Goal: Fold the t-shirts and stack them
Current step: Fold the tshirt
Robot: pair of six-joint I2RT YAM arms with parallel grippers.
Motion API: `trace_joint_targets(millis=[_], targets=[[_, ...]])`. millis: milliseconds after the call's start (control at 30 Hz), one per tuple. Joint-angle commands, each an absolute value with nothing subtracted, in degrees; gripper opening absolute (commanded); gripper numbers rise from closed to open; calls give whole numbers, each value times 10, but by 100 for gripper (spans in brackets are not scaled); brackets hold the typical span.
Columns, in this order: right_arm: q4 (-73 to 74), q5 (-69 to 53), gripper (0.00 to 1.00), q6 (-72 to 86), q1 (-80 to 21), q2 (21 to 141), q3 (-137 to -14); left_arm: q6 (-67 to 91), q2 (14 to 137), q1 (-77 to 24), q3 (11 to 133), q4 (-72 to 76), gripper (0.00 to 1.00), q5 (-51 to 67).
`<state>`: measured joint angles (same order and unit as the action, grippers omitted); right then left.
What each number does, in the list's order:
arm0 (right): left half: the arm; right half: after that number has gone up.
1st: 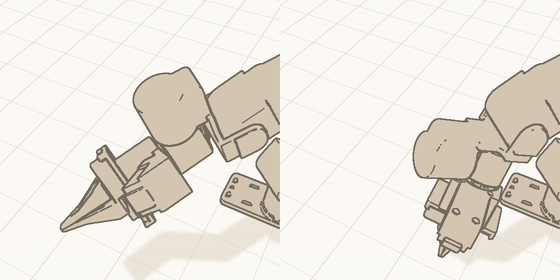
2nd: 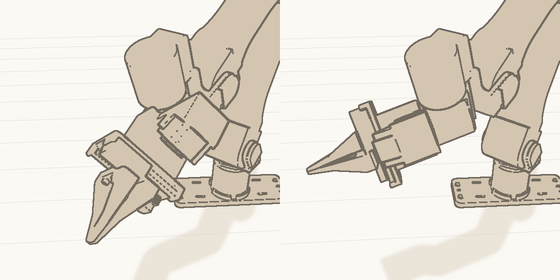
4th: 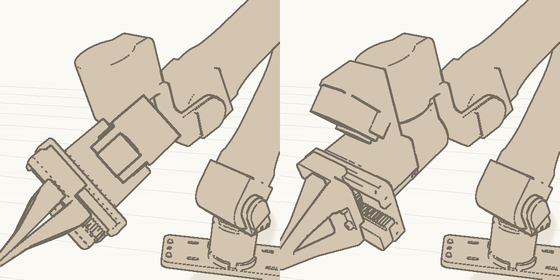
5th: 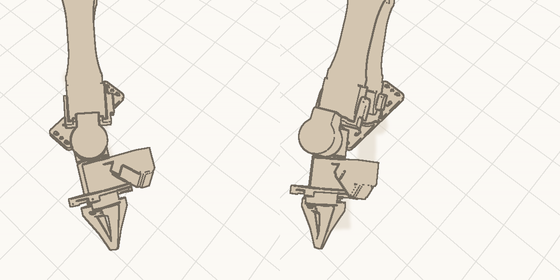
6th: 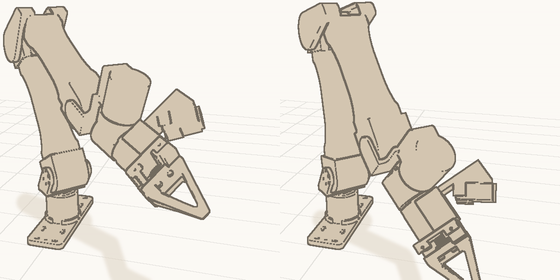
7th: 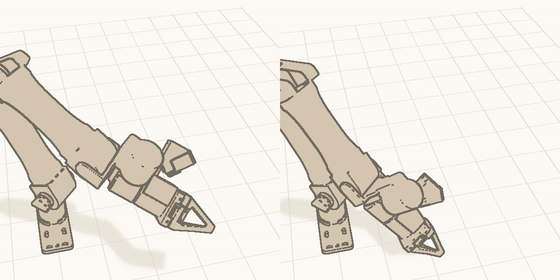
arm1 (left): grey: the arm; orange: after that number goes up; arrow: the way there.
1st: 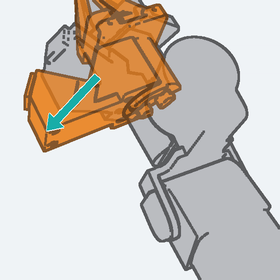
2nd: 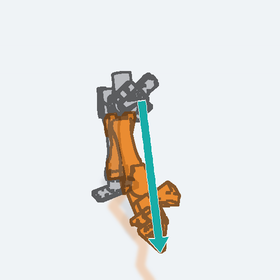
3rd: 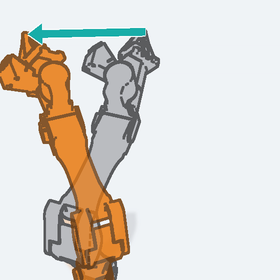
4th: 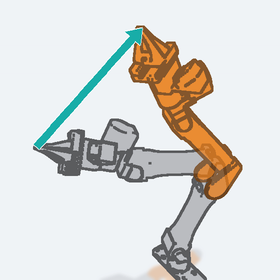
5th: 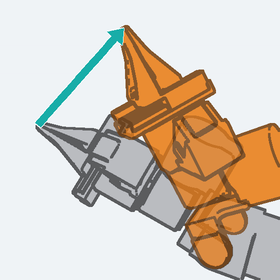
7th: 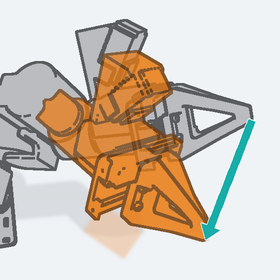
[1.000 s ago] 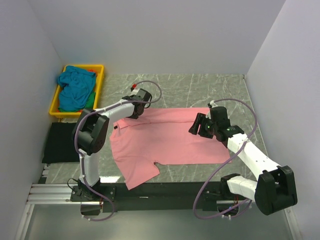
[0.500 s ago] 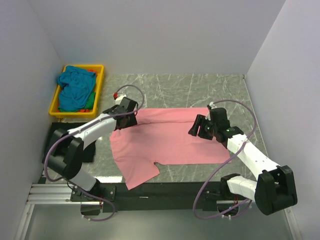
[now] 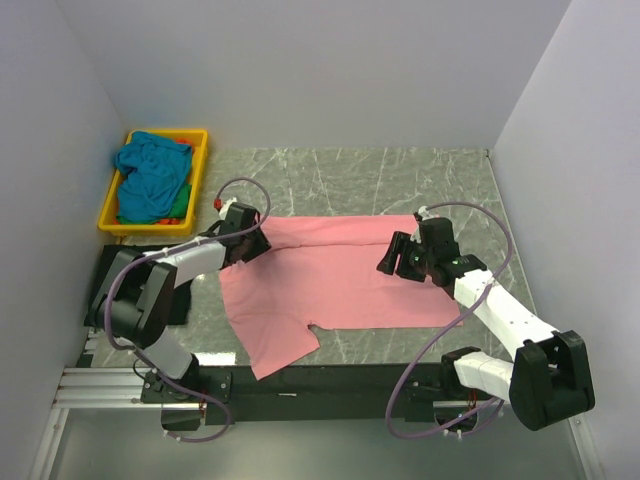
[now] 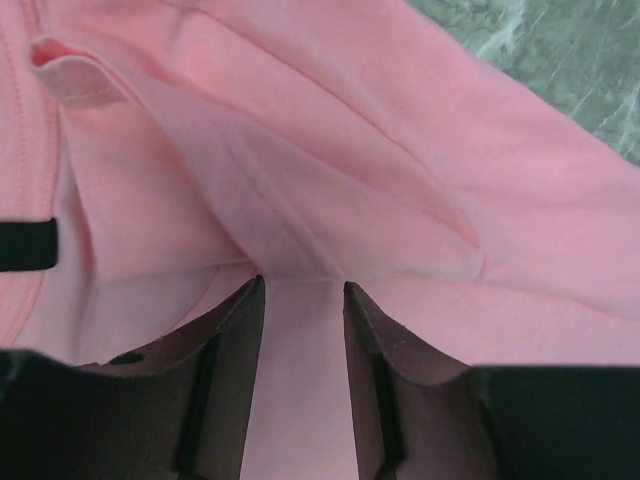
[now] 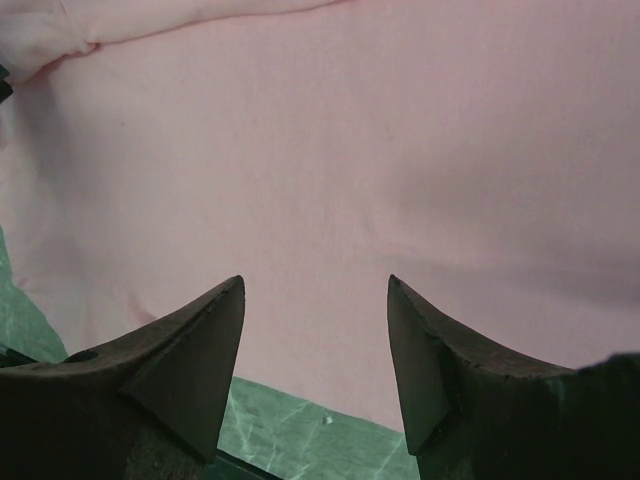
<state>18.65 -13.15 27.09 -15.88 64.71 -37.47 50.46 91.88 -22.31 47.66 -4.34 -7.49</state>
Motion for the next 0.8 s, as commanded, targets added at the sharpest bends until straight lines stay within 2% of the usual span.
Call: trace_joint_targets(millis=[0, 500, 767], targets=[[177, -129, 66, 259, -160, 633, -370, 514, 941, -219, 499, -9, 43, -63], [177, -126, 66, 256, -156, 635, -367, 533, 952, -215, 491, -4, 40, -65], [178, -125, 66, 255, -155, 631, -367, 537, 936, -215, 498, -9, 27, -60]])
